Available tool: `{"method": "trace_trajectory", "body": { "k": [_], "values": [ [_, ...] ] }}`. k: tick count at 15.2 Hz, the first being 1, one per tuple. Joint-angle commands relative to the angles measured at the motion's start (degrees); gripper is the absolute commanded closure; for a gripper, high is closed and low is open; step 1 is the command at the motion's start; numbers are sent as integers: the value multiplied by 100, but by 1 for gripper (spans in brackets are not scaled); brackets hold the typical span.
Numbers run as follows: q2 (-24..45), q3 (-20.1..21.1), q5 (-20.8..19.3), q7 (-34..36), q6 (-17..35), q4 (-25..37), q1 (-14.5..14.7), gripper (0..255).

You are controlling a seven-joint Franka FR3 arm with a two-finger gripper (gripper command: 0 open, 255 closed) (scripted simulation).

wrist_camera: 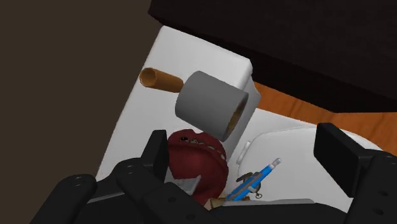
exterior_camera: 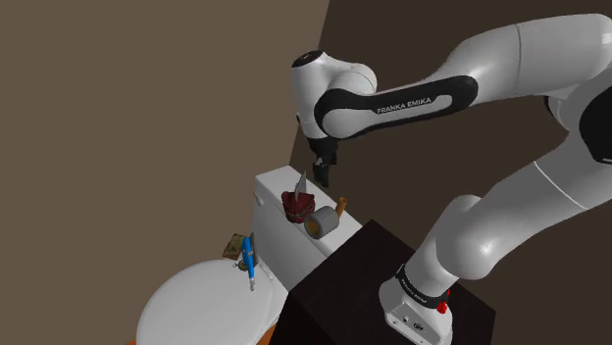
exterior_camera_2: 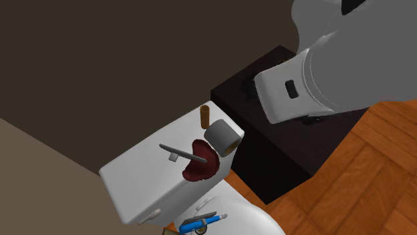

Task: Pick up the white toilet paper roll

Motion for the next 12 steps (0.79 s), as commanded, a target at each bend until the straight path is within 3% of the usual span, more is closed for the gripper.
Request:
{"method": "trace_trajectory", "body": {
  "k": [1, 7, 12],
  "values": [
    [476, 193, -398, 34, 132, -16, 61, 0],
    [1808, 597, -1695, 337, 356, -190, 275, 0],
    [3014, 671, -2931, 709, 345, -303, 521, 0]
  ]
}}
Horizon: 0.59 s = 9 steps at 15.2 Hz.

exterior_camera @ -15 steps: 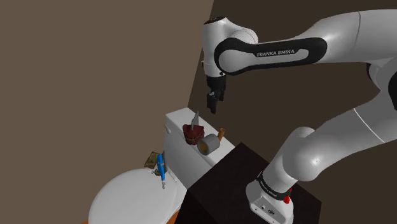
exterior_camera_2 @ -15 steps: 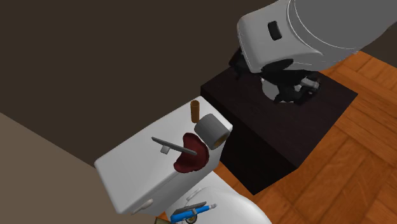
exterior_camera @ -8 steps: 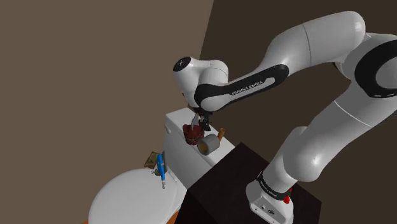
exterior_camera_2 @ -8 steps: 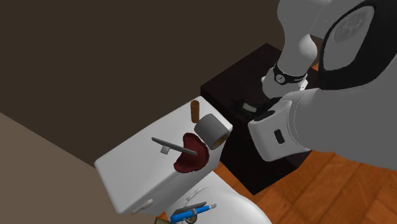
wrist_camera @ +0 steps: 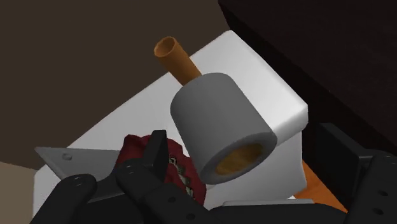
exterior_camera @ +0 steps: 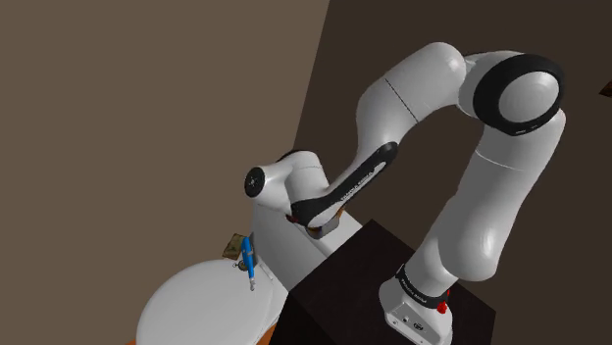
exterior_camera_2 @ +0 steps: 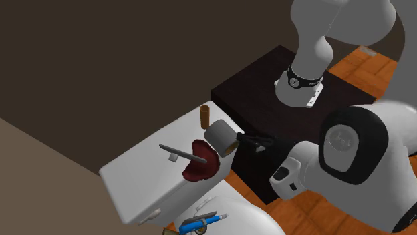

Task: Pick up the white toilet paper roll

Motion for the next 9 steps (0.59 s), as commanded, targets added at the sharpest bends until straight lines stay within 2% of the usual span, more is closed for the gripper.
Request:
{"method": "trace_trajectory", "body": {
  "k": [1, 7, 8, 9],
  "values": [
    [512, -41, -573, 138, -9, -45, 91, 0],
    [2023, -376, -2089, 557, -258, -109, 511, 0],
    [2245, -452, -2306, 609, -305, -112, 577, 0],
    [2343, -471, -2336, 657, -292, -64, 586, 0]
  ]
}}
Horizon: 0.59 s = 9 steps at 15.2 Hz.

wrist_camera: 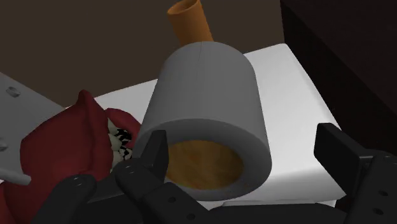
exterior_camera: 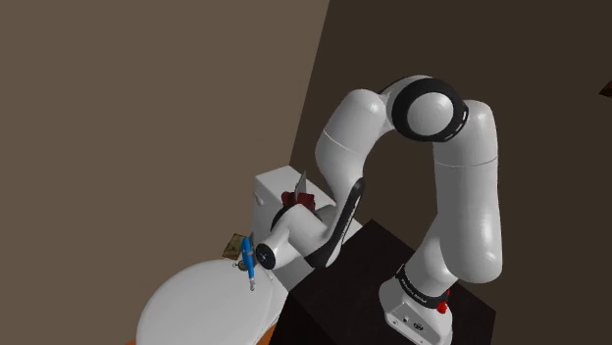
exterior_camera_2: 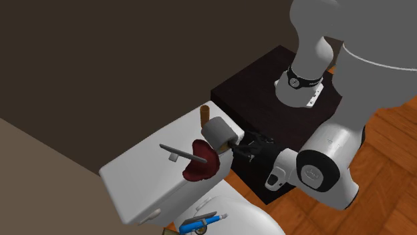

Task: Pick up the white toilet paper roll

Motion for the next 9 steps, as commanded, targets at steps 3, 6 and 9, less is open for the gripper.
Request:
{"method": "trace_trajectory", "body": {
  "k": [3, 6, 9],
  "values": [
    [468, -113, -220, 195, 42, 138, 66, 0],
    [757, -173, -299, 318, 82, 296, 101, 0],
    [813, -190, -322, 343, 94, 324, 104, 255]
  ]
}}
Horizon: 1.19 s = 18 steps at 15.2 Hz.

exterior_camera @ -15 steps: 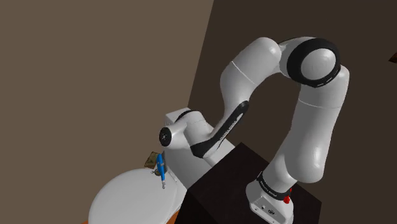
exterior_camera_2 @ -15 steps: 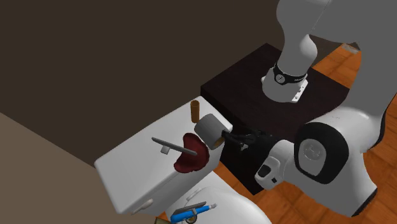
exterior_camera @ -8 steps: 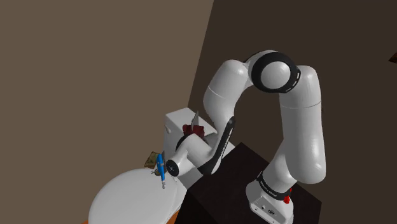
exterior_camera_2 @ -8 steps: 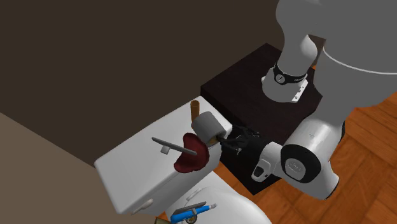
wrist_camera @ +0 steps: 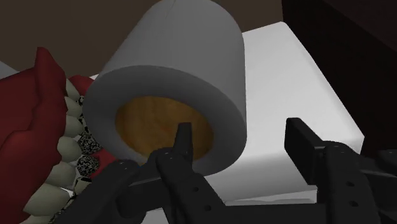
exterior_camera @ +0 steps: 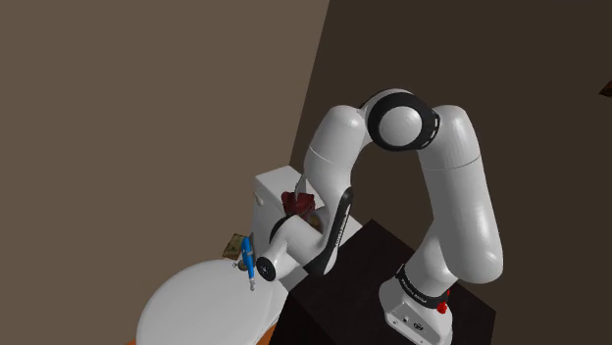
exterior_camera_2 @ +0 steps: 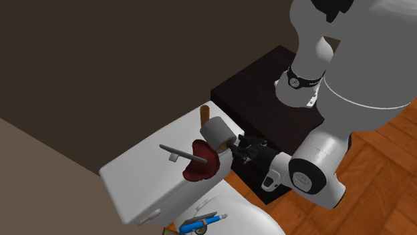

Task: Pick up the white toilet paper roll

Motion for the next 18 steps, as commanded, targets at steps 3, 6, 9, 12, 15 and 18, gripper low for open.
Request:
{"method": "trace_trajectory", "body": {
  "k": [3, 6, 9, 12, 15, 18],
  "values": [
    [19, -5, -7, 7, 3, 12, 2, 255],
    [18, -6, -8, 5, 3, 13, 0, 255],
    [15, 0, -2, 4, -1, 13, 1, 255],
    [-273, 62, 76, -116, -41, -147, -35, 255],
    [-564, 123, 159, -248, -82, -299, -68, 255],
    [-857, 186, 247, -390, -123, -442, -101, 255]
  ]
}}
